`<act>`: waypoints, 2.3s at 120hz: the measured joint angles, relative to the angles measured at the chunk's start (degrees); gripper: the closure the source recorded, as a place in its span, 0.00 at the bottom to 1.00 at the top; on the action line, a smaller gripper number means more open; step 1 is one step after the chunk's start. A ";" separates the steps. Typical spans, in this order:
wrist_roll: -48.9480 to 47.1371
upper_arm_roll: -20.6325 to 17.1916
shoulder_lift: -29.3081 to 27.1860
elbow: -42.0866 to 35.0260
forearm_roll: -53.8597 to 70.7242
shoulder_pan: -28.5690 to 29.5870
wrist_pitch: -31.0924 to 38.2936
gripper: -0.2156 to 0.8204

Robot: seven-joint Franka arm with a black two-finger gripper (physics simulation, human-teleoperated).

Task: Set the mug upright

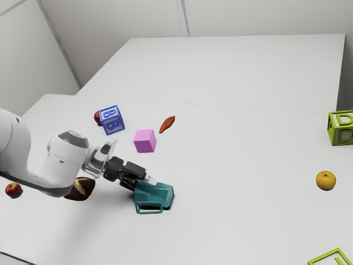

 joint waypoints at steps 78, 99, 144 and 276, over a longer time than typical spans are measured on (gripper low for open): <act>2.58 -0.66 -2.53 0.43 0.05 -0.85 0.77 0.93; 1.35 -1.91 -5.36 3.41 3.43 -0.39 1.35 0.95; -8.16 -5.44 -5.17 16.26 40.75 -0.43 6.96 0.97; -27.77 -5.48 9.04 23.07 70.90 -3.15 18.87 0.87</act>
